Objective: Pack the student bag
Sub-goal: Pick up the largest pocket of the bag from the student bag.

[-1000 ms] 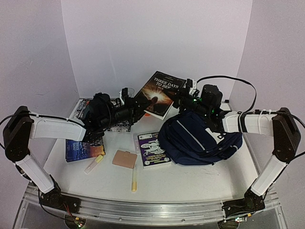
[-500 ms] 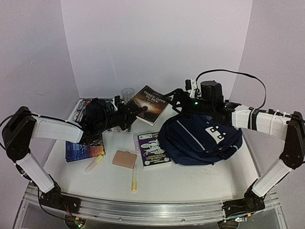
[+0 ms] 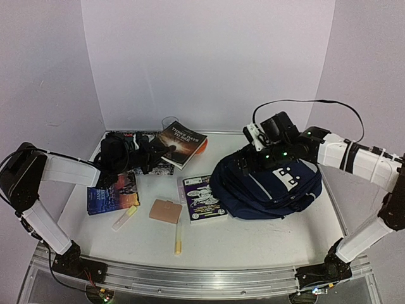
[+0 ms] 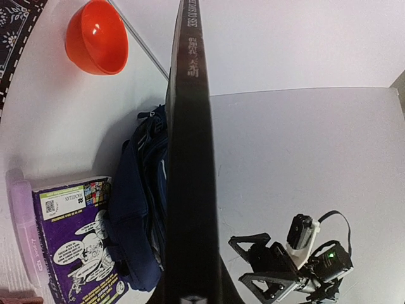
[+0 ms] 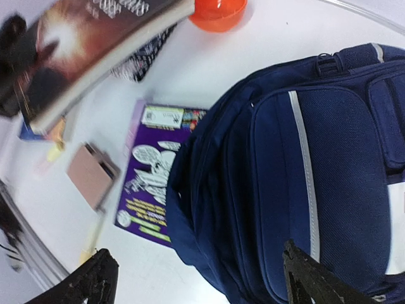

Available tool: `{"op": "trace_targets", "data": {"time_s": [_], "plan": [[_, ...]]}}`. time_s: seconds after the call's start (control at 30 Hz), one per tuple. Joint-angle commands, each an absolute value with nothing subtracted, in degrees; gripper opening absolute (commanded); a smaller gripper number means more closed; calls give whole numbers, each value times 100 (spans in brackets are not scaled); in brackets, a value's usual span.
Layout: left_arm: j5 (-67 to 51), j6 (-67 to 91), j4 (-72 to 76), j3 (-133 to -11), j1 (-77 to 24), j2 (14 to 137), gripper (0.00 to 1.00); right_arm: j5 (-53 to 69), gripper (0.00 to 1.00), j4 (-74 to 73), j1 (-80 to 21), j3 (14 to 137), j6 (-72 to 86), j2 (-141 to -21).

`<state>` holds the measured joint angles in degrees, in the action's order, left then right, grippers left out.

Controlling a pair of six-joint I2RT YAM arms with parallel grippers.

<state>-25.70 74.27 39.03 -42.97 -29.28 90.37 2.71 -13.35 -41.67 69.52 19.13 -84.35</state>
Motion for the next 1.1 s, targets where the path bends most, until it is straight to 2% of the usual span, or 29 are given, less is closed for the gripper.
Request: {"op": "trace_targets", "data": {"time_s": [0.0, 0.37, 0.7, 0.8, 0.83, 0.93, 1.07], "plan": [[-3142, 7112, 4419, -4331, -2691, 8666, 0, -912, 86, -2668, -4603, 7491, 1341, -9074], [-3693, 7088, 4337, -4193, -2286, 8605, 0, -1841, 71, -2935, -5000, 8226, 977, -10464], [-4153, 7086, 4297, -4236, -2278, 8833, 0, -2610, 51, -2908, -5020, 8516, 798, -11075], [-4273, 7112, 4296, -4239, -2284, 8843, 0, -2661, 36, -2908, -5022, 8532, 742, -11135], [-4313, 7130, 4295, -4249, -2289, 8846, 0, -2708, 24, -2914, -5027, 8534, 739, -11111], [-4466, 7207, 4288, -4270, -2298, 8834, 0, -2896, 2, -2966, -5027, 8595, 805, -10860], [-4660, 7345, 4275, -4270, -2398, 8805, 0, -3316, 0, -3003, -5032, 8777, 860, -10297]]}}
